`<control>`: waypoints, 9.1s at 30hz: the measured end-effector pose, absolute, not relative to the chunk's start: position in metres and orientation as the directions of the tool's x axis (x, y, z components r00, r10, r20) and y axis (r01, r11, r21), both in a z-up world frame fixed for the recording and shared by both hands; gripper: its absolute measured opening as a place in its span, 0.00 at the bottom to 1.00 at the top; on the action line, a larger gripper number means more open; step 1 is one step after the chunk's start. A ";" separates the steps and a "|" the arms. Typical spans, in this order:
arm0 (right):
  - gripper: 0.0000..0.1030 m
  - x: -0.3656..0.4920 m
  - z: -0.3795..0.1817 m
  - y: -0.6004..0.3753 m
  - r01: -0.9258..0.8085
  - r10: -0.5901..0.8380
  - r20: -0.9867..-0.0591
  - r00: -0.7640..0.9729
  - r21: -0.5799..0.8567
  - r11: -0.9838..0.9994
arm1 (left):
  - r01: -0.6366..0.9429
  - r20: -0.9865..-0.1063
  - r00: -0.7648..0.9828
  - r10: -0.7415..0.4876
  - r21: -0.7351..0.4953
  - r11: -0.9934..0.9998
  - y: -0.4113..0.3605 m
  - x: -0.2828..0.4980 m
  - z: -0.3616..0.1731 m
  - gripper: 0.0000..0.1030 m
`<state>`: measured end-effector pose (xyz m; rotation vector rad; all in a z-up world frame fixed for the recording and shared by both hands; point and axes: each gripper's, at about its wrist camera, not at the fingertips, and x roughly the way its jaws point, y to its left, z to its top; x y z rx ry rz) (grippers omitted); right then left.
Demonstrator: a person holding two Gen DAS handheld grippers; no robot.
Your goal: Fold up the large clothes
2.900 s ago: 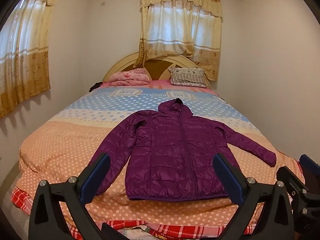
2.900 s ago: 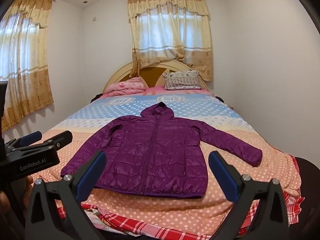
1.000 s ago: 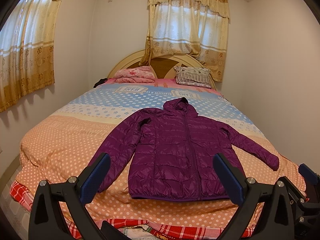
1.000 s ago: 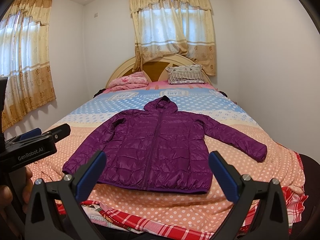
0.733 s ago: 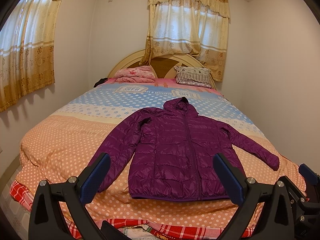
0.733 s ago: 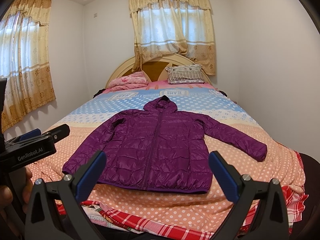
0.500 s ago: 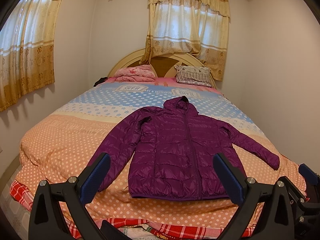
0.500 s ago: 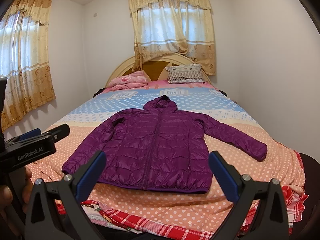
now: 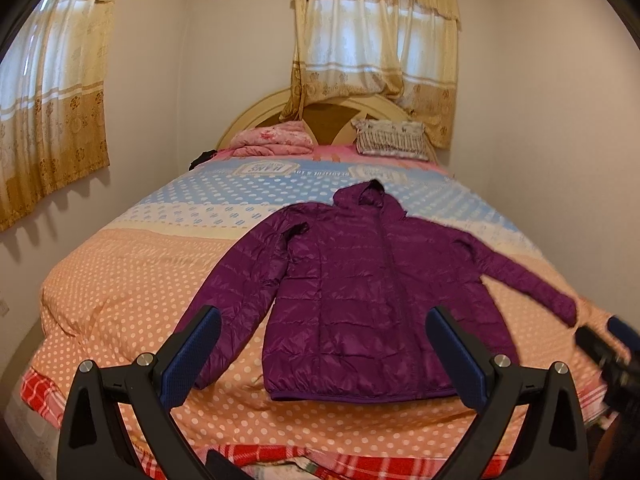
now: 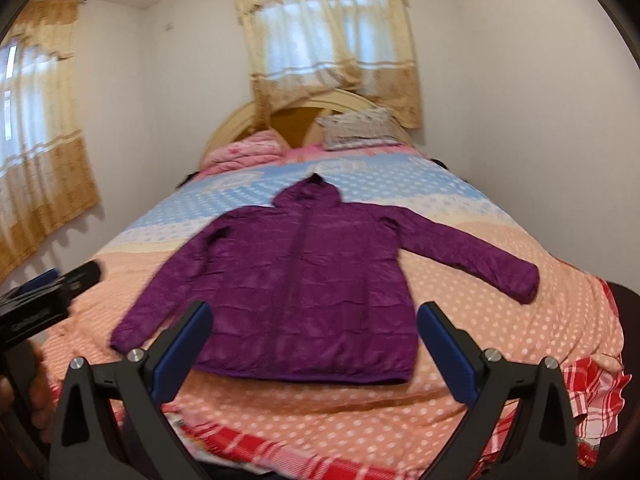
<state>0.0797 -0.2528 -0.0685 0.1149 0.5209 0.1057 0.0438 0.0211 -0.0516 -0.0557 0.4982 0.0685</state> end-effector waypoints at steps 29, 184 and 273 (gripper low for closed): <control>0.65 0.281 -0.191 -0.523 0.560 -0.196 -0.838 0.510 0.150 0.815 | -0.100 -0.613 0.769 0.181 0.164 0.981 0.021 0.284 -0.141 0.99; 0.77 0.416 -0.194 -0.230 -0.233 0.126 -0.758 0.640 -0.036 0.972 | -0.143 -0.614 0.745 0.262 0.237 0.961 0.075 0.382 -0.167 0.99; 0.16 0.310 -0.178 -0.119 -0.418 0.311 -0.730 0.609 0.038 0.908 | -0.302 -0.676 0.693 0.251 0.045 0.952 0.178 0.302 -0.177 0.88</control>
